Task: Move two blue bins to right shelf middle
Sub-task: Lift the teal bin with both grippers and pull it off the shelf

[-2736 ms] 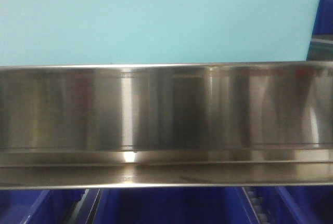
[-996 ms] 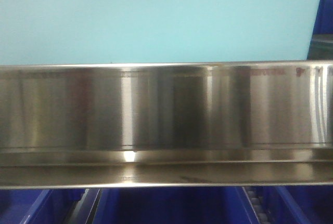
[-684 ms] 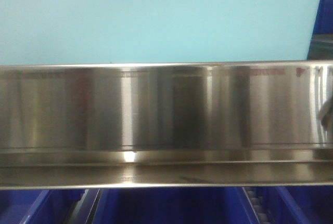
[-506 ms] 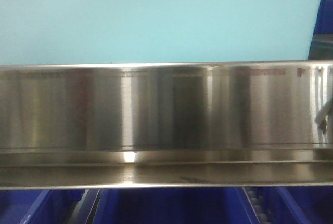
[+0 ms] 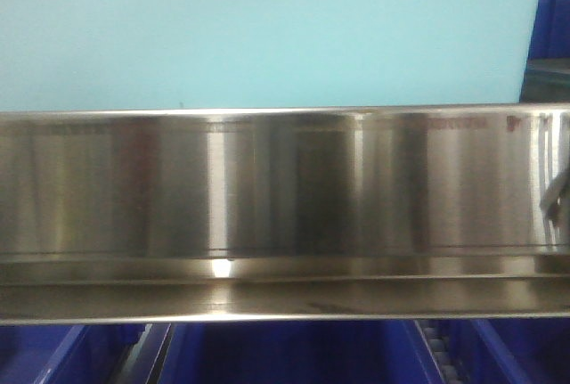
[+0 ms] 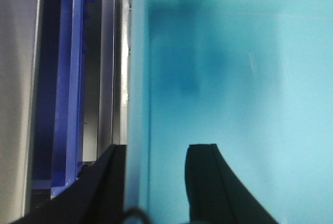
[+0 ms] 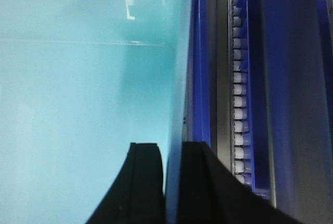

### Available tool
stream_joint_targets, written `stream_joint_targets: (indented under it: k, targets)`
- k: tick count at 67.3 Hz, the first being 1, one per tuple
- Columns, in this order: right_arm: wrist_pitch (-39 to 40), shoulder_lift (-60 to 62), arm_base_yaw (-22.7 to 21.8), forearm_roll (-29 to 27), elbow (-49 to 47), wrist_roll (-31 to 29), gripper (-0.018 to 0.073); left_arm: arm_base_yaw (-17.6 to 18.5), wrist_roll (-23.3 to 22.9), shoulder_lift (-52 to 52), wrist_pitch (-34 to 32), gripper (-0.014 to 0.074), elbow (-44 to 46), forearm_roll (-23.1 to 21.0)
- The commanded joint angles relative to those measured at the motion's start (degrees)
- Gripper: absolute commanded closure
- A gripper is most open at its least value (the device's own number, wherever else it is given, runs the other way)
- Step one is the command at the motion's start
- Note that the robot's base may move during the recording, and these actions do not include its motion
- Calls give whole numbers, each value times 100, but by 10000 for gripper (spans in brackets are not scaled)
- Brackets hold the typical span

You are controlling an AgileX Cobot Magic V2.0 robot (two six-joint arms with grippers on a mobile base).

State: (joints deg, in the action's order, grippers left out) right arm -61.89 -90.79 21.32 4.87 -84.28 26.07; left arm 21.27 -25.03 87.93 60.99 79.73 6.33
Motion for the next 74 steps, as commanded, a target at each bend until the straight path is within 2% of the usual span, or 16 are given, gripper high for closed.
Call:
stream_joint_targets:
  k: [1, 28, 54, 67, 74]
  targets:
    - [-29, 1, -18, 142, -15, -47, 726, -3, 154, -14, 55, 707, 27, 45]
    - [-29, 1, -18, 142, -26, -47, 726, -3, 212, -24, 217, 707, 98, 25]
    - [4, 196, -18, 177, -64, -58, 726, 7, 229, -237, 399, 707, 628, 25]
    - [-33, 357, -18, 177, -472, -168, 726, 7, 229, -469, 358, 707, 628, 25]
    - [-104, 372, -18, 177, -903, -426, 726, 7, 229, -650, 34, 707, 628, 25]
